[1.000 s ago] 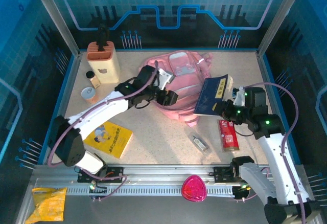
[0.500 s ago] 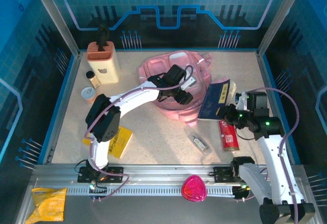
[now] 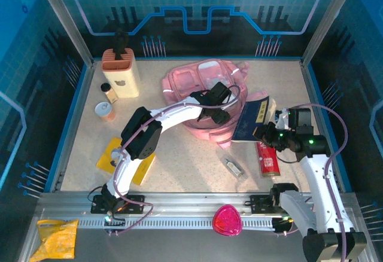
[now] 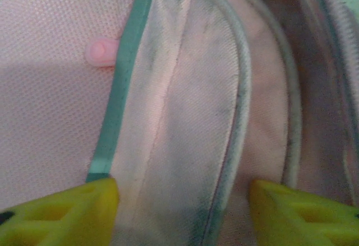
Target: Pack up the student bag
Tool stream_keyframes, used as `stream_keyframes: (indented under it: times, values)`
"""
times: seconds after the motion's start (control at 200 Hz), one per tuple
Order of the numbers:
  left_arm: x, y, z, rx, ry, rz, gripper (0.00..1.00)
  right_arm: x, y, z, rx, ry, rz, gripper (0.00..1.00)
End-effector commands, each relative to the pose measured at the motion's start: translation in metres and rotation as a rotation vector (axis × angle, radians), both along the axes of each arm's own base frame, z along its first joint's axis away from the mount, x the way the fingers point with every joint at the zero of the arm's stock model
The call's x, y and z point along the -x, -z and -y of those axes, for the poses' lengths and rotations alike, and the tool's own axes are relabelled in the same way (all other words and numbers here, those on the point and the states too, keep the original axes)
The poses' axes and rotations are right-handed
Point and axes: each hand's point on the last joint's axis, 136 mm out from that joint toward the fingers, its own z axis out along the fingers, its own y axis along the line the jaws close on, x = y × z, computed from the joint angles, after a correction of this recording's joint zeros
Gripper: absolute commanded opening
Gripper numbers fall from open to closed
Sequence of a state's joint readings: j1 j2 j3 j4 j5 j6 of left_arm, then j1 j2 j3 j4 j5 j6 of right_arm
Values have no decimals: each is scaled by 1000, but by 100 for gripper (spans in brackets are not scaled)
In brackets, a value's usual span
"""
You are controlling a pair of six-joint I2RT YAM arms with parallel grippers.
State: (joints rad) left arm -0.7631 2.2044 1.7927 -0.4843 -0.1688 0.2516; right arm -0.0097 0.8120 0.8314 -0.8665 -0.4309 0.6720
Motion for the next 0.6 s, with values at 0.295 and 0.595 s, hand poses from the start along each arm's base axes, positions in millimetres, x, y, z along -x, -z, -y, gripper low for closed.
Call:
stream_keyframes:
  times: [0.295,0.595]
  values:
    - [-7,-22,-18,-41,-41,82,14,1,-14,0,-1,-28,42,0]
    - [4,-91,-39,-3,3,155,0,15,-21,17,109,12,-5,0]
